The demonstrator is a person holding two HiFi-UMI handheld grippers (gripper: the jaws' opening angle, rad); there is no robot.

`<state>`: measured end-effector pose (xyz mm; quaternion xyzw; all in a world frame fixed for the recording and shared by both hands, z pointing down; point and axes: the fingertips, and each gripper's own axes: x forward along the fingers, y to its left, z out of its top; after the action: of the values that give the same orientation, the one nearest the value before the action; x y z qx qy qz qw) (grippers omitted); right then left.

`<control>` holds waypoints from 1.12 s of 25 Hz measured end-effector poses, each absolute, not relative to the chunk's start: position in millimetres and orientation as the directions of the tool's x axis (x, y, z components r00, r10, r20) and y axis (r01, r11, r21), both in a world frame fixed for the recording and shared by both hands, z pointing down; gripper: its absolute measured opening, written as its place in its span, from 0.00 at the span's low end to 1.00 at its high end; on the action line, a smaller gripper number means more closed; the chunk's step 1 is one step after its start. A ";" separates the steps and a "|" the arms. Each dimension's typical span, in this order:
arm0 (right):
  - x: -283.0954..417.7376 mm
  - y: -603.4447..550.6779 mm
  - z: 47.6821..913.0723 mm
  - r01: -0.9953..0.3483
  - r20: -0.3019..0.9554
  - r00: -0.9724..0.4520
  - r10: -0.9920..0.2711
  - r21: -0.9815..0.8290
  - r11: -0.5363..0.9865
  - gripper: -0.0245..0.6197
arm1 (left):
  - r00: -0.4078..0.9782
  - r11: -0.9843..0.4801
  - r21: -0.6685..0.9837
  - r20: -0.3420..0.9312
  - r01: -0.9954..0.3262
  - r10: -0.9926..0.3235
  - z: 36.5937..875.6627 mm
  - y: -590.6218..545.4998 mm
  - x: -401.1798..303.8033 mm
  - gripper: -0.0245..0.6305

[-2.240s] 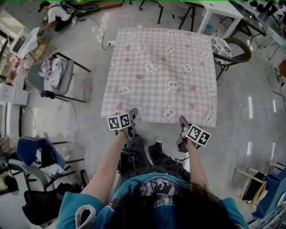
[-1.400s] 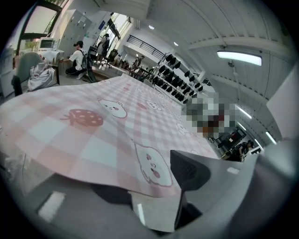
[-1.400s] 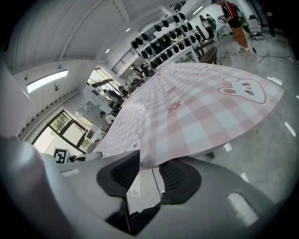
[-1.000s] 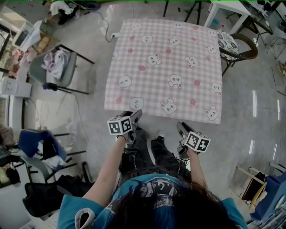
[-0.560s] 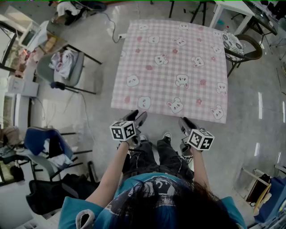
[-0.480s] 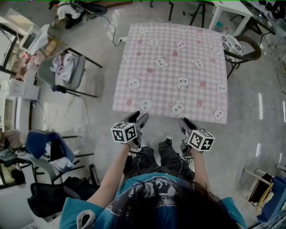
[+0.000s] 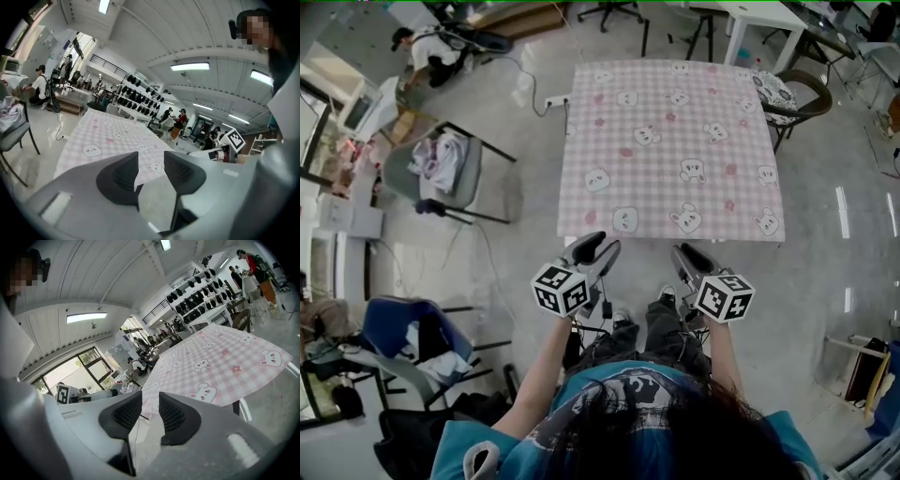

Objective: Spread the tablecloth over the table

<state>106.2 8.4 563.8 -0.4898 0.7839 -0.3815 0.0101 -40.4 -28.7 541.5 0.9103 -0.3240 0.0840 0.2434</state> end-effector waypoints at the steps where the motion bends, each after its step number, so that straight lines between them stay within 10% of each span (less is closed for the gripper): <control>1: 100.3 12.4 558.1 -0.761 0.346 -0.517 -0.783 -0.605 0.234 0.21 | 0.794 -0.702 0.372 0.304 -0.607 -0.526 536.3 -22.2 -42.5 0.31; 28: 10.1 84.6 435.2 -0.810 0.131 -0.538 -0.833 -0.355 0.467 0.03 | 0.909 -0.901 0.128 0.097 -0.415 -0.405 434.5 71.8 -52.6 0.06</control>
<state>10.1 84.6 435.2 -0.4797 0.8560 -0.1906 0.0300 -52.6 71.8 434.5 0.9743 -0.2105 0.0342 0.0730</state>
